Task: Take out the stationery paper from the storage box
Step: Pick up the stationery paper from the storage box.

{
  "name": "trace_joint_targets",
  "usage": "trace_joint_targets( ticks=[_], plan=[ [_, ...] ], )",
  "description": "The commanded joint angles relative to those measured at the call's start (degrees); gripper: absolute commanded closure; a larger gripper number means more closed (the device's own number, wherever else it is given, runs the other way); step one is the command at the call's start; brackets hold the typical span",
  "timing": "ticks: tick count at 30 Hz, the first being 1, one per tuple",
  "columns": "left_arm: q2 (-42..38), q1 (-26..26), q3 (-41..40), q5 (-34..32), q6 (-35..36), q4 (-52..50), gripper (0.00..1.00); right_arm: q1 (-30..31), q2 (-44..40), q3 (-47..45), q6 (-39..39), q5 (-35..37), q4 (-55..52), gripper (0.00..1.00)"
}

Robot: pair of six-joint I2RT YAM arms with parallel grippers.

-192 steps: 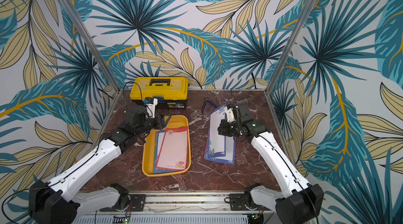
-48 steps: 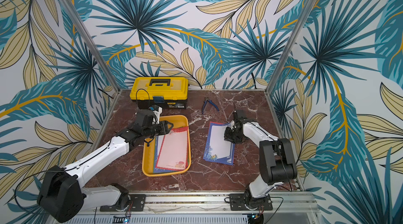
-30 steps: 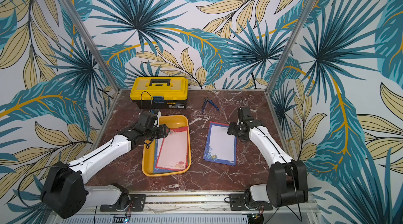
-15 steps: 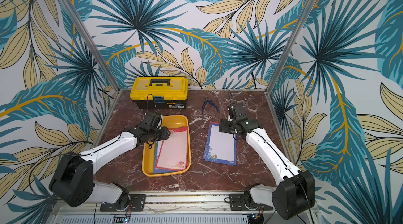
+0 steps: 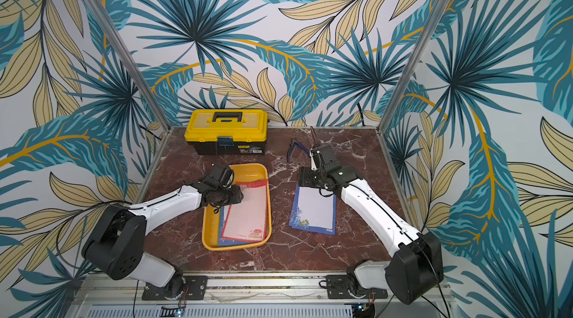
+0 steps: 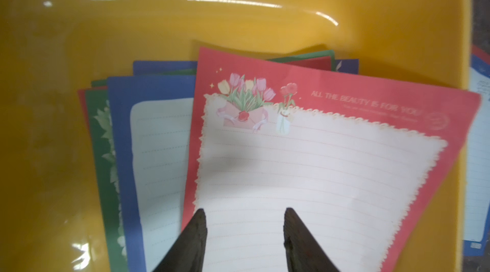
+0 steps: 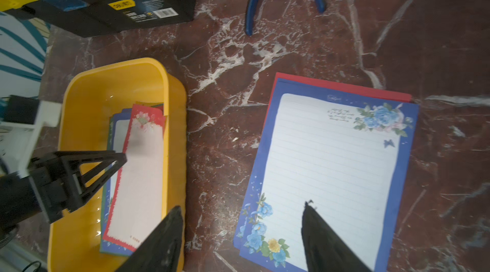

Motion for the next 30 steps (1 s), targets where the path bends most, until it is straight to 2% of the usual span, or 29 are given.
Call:
trace_joint_targets(
  ticks=[1, 10, 21, 30],
  plan=[
    [2.3, 0.5, -0.7, 0.1, 0.9, -0.3, 0.50, 2.6, -0.2, -2.2, 2.7, -3.3, 1.6, 0.31],
    [7.7, 0.7, 1.5, 2.0, 1.5, -0.2, 0.51, 7.6, 4.8, -2.4, 3.9, -3.4, 3.1, 0.33],
    [-0.1, 0.8, -0.1, -1.2, 0.0, -0.2, 0.49, 9.2, 10.2, -0.7, 3.6, -7.8, 4.3, 0.36],
    [2.9, 1.2, -0.7, -2.4, 0.0, -0.2, 0.43, 11.4, 14.5, 0.5, 4.0, -9.7, 5.4, 0.37]
  ],
)
